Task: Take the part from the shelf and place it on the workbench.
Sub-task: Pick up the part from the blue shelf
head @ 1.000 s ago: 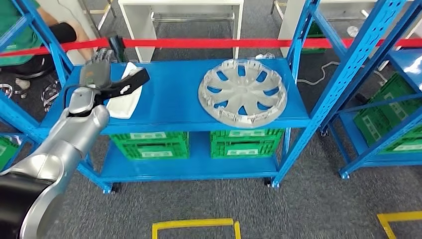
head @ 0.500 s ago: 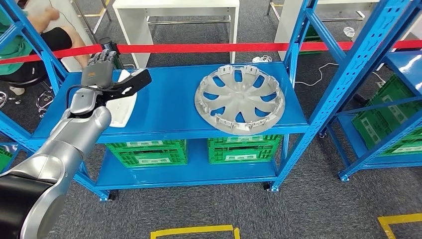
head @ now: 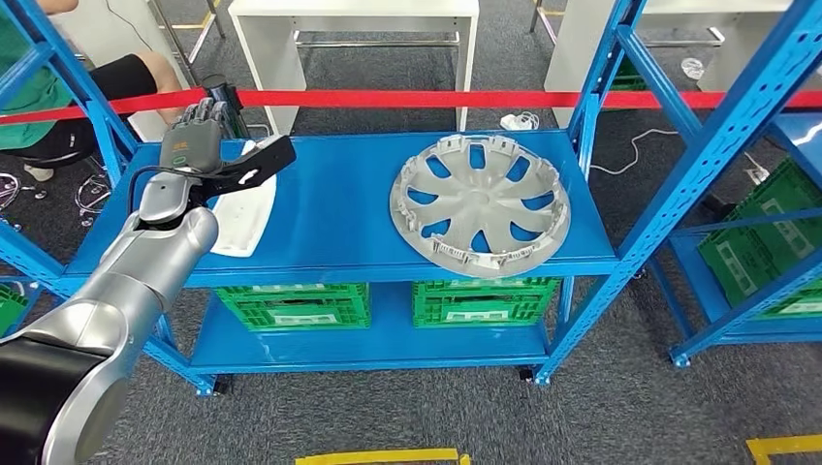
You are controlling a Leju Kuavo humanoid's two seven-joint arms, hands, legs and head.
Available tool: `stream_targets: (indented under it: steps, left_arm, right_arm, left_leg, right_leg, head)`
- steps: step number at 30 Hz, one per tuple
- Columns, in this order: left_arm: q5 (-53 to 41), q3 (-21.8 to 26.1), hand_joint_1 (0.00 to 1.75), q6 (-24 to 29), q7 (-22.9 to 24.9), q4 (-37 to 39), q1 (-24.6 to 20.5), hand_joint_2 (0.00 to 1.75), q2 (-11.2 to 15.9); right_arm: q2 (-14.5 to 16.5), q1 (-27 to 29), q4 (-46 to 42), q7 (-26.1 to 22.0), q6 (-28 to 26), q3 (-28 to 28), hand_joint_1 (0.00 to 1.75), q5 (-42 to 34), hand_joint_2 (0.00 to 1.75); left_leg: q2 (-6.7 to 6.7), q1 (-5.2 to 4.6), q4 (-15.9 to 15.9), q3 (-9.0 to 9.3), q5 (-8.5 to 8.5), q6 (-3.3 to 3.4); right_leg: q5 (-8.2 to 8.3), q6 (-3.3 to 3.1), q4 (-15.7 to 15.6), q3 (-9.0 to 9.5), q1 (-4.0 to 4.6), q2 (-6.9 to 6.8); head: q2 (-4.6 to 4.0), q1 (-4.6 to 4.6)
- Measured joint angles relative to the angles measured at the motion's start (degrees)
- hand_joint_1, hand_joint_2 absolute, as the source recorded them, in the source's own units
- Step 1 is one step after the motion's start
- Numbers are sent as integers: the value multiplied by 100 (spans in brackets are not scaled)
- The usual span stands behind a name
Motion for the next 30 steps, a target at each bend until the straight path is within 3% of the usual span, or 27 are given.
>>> stream_targets:
  steps: [2, 4, 7, 8, 9, 10, 12, 13, 15, 20, 24, 30]
  left_arm:
    - [0, -1, 0, -5, -1, -5, -1, 0, 1]
    - [0, -3, 0, -5, -2, -13, -12, 0, 3]
    - [0, -5, 0, -9, -2, -2, -3, 0, 10]
    - [0, -5, 0, -11, -1, 6, 14, 0, 13]
    - [0, -6, 0, -12, -2, 12, 30, 0, 16]
    - [0, -7, 0, -13, -2, 14, 39, 0, 19]
    - [2, -7, 0, -49, -33, 14, 36, 0, 21]
    - [17, -7, 0, -93, -71, 14, 28, 0, 22]
    - [76, -7, 0, -234, -171, 16, 23, 0, 23]
    - [181, -7, 0, -923, -155, 27, 32, 0, 34]
    - [197, -7, 0, -1298, -80, 33, 41, 175, 33]
    - [180, -7, 0, -1671, -167, 34, 47, 175, 50]
  right_arm:
    - [1, 1, 0, 7, 4, -1, 0, 1, 0]
    - [1, -1, 0, 6, 5, -2, 0, 1, 0]
    - [0, -2, 0, 4, 5, -2, 0, 1, 0]
    - [0, 1, 0, 5, 5, -2, 0, 1, 0]
    - [0, 5, 0, 6, 5, -2, 0, 1, 0]
    - [1, 7, 0, 6, 5, -2, 0, 1, 0]
    - [2, 7, 0, 6, 9, -2, 0, 3, 0]
    - [3, 3, 0, -2, 13, -2, 0, 7, 0]
    - [2, -3, 0, -24, 20, -2, 0, 14, 0]
    - [-4, 1, 0, -31, 30, -3, 0, 51, 0]
    - [-7, -9, 0, -36, 25, -4, 0, 91, 0]
    - [-6, -6, 0, -31, 33, -4, 0, 151, 0]
  left_leg:
    - [0, 9, -14, 20, -22, -67]
    - [21, 20, 214, -68, -148, -139]
    - [39, 37, 1267, -648, -543, -207]
    - [39, 39, 1535, -832, -580, -215]
    - [40, 40, 1592, -917, -499, -213]
    - [40, 39, 1422, -888, -308, -203]
    - [39, 33, 659, -587, 179, -152]
    - [39, 19, 309, -426, 316, -121]
    - [35, -3, -24, -271, 368, -72]
    - [11, -10, -84, -254, 342, -33]
    - [3, -11, -82, -252, 327, 0]
    - [5, -17, -80, -249, 324, 21]
  right_leg:
    - [-13, -75, -31, 34, -7, 1]
    - [-33, -152, -69, 105, -24, -1]
    - [-97, -221, -82, 189, -29, 1]
    - [-122, -225, -81, 215, -28, 5]
    - [-148, -222, -81, 246, -28, 10]
    - [-176, -214, -80, 286, -28, 14]
    - [-237, -185, -81, 373, -26, 19]
    - [-263, -161, -77, 397, -21, 21]
    - [-290, -121, -80, 400, -8, 22]
    - [-282, -142, -150, 432, 12, 12]
    - [-275, -105, -193, 460, 12, 3]
    - [-269, -42, -206, 465, 5, 4]
  head:
    - [0, -3]
    - [0, -17]
    - [0, -31]
    - [0, -32]
    - [0, -32]
    - [0, -32]
    - [0, -30]
    - [0, -30]
    - [0, -23]
    - [0, -8]
    - [0, -7]
    - [0, -8]
